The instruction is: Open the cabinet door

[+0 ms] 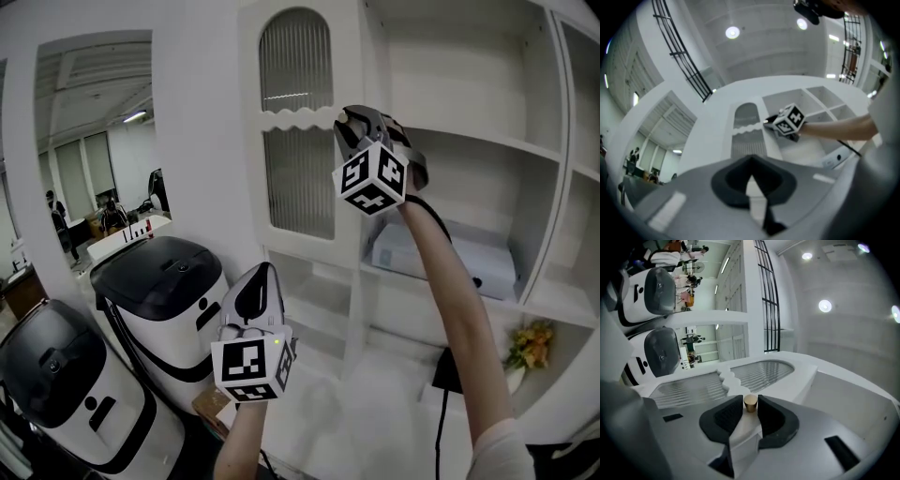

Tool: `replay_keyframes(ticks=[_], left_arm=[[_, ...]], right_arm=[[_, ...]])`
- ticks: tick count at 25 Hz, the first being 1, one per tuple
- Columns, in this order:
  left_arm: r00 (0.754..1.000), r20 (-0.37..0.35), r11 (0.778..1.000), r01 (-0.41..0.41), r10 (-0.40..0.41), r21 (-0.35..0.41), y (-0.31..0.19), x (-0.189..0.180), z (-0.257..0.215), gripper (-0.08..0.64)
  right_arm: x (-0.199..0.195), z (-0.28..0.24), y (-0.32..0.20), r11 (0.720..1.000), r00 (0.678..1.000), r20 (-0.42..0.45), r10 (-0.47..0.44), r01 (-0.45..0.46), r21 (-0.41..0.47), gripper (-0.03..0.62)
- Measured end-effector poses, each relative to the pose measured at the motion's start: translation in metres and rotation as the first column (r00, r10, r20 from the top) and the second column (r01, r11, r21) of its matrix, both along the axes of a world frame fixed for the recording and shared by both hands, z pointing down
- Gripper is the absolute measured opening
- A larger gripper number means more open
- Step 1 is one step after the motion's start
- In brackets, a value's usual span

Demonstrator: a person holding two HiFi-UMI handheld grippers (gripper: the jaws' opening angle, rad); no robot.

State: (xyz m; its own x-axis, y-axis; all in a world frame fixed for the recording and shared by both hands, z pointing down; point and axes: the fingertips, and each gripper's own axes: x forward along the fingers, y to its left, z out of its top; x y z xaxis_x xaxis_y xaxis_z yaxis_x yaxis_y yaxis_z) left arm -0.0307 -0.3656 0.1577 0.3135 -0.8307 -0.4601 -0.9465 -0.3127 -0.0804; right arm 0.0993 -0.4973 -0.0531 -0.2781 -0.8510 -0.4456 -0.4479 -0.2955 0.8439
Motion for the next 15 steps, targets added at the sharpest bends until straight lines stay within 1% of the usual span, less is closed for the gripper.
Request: replay_keyframes(ticks=[2, 4, 7, 12, 15], left_arm=[[1.000, 0.003, 1.000, -0.003, 0.003, 0.000, 0.000, 0.000, 0.000, 0.006], [1.000, 0.002, 1.000, 0.005, -0.005, -0.001, 0.000, -0.002, 0.002, 0.006], [1.000, -0.011, 1.000, 0.013, -0.013, -0.012, -0.002, -0.008, 0.006, 0.006], [1.000, -0.006, 1.000, 0.023, -0.023, -0.019, 0.002, -0.014, 0.014, 0.006], [0.999, -0.003, 0.999, 0.032, -0.032, -0.037, 0.003, -0.021, 0.022, 0.006]], right_arm=[[-0.001, 0.001, -0.003, 1.000, 1.000, -0.017, 0.021, -0.021, 0.004, 0.099], [-0.002, 0.000, -0.003, 1.000, 1.000, -0.013, 0.025, -0.025, -0.002, 0.093], [-0.003, -0.001, -0.003, 1.000, 1.000, 0.004, 0.020, -0.020, -0.011, 0.078], [-0.002, -0.002, -0.003, 1.000, 0.999, 0.035, 0.004, -0.003, -0.014, 0.084], [-0.001, -0.003, -0.002, 1.000, 0.999, 0.054, 0.000, 0.000, -0.015, 0.084]])
